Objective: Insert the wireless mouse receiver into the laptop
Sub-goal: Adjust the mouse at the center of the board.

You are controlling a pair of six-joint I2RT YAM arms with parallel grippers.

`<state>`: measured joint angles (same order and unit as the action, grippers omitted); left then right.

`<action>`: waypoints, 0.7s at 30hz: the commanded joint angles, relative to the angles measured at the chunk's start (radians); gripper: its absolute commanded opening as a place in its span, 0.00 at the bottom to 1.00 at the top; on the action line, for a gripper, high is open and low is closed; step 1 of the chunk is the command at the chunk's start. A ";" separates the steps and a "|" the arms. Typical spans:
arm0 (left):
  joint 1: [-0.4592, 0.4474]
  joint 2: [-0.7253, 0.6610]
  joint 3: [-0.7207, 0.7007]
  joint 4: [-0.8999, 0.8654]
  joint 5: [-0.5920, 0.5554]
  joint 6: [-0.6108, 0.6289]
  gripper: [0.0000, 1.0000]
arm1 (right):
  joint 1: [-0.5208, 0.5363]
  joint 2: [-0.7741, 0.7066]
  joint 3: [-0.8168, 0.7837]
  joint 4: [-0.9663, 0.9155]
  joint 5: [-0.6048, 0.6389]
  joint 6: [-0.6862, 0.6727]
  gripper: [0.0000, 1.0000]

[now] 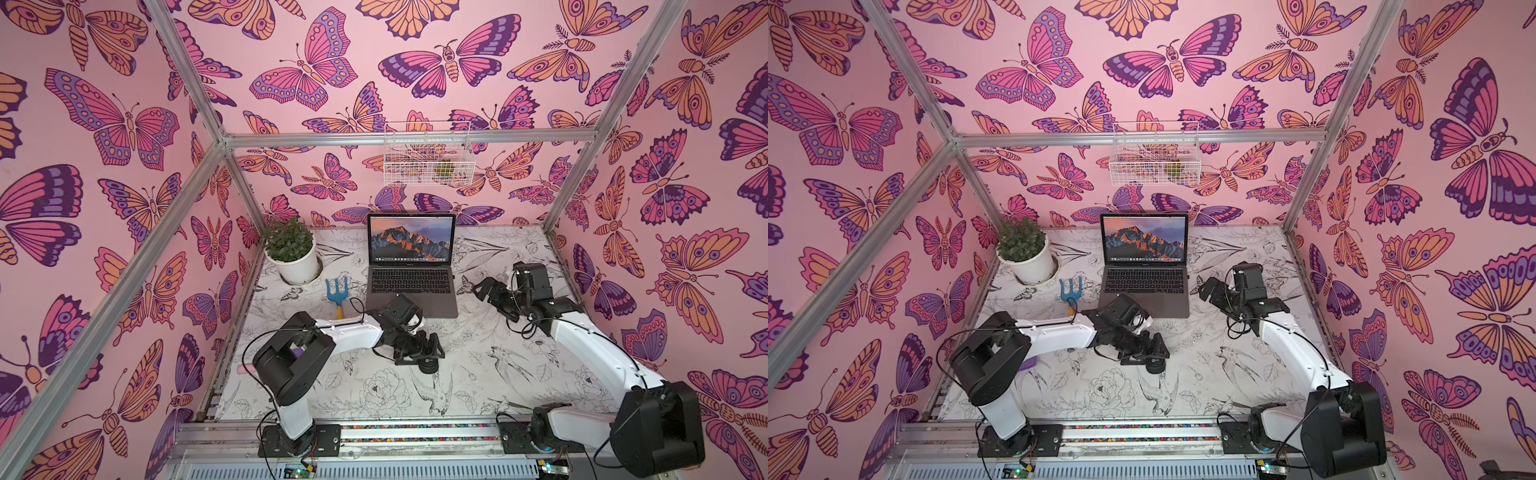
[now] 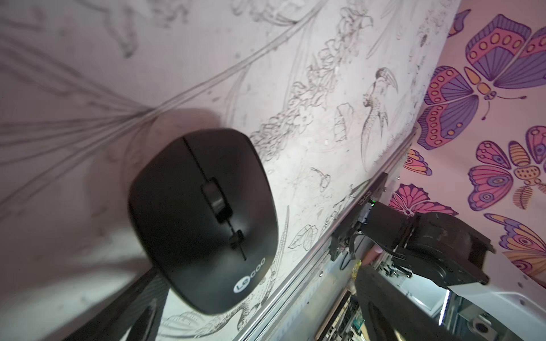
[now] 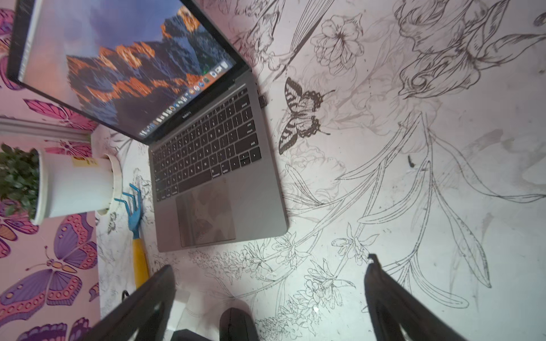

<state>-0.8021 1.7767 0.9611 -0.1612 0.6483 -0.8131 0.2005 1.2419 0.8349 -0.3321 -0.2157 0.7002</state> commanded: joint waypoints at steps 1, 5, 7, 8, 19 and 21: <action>-0.011 0.036 0.023 0.050 0.058 0.008 1.00 | 0.026 0.010 0.027 -0.053 0.032 -0.045 0.99; -0.011 0.041 0.046 0.058 0.052 0.021 1.00 | 0.031 0.013 0.017 -0.042 -0.007 -0.046 0.99; -0.011 0.029 0.042 0.059 0.045 0.023 1.00 | 0.035 0.009 0.009 -0.039 -0.022 -0.047 0.99; -0.010 0.019 0.035 0.061 0.036 0.023 1.00 | 0.041 0.008 0.006 -0.044 -0.019 -0.045 0.99; 0.024 -0.265 -0.152 0.056 -0.268 -0.046 1.00 | 0.399 0.049 -0.082 -0.172 0.015 0.089 0.99; 0.035 -0.338 -0.211 0.051 -0.375 -0.093 1.00 | 0.465 0.101 -0.071 -0.185 -0.027 0.090 1.00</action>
<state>-0.7891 1.5131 0.8257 -0.0799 0.4709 -0.8421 0.5903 1.2861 0.7635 -0.4473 -0.2085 0.7551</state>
